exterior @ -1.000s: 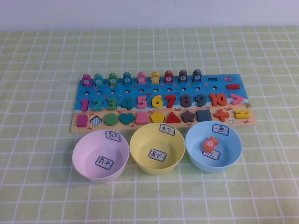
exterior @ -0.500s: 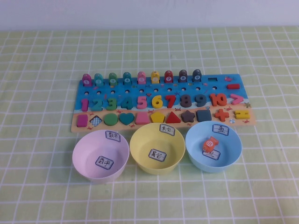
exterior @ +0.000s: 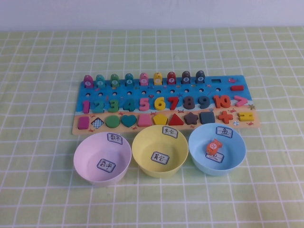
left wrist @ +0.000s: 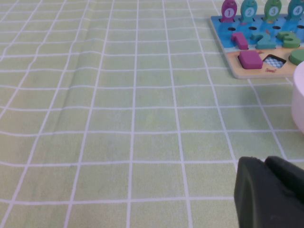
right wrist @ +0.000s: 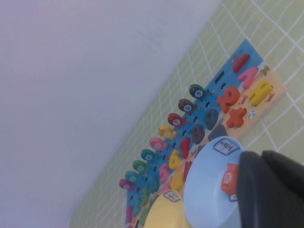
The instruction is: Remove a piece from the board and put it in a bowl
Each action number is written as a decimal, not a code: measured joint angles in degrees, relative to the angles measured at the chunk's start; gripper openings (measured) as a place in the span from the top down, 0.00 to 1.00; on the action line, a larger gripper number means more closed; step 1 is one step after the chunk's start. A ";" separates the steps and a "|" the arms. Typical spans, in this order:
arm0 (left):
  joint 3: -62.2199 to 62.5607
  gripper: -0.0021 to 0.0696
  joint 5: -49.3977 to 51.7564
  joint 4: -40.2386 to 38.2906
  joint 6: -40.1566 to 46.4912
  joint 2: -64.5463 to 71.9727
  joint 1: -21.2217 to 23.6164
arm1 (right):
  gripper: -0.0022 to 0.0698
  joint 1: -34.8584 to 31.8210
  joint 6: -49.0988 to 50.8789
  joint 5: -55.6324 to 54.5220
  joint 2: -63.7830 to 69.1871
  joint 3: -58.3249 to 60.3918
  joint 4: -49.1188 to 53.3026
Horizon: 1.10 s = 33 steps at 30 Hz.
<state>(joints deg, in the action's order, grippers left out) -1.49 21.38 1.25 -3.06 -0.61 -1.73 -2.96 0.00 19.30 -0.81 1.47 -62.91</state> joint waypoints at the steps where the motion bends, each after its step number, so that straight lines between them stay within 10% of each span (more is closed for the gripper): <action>1: 0.00 0.98 0.00 0.00 0.00 0.00 0.00 | 0.99 0.00 0.00 -0.37 0.00 0.00 0.22; 20: 0.00 0.98 0.00 0.00 0.00 0.00 0.00 | 0.99 0.00 -13.17 -2.47 6.12 -8.87 13.06; 33: 0.00 0.98 0.00 0.00 0.00 0.00 0.00 | 0.99 0.00 -14.74 35.16 51.73 -50.45 43.91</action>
<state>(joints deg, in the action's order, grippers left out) -1.49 21.38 1.25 -3.06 -0.61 -1.73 -2.96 -14.74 54.46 50.92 -48.98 -18.99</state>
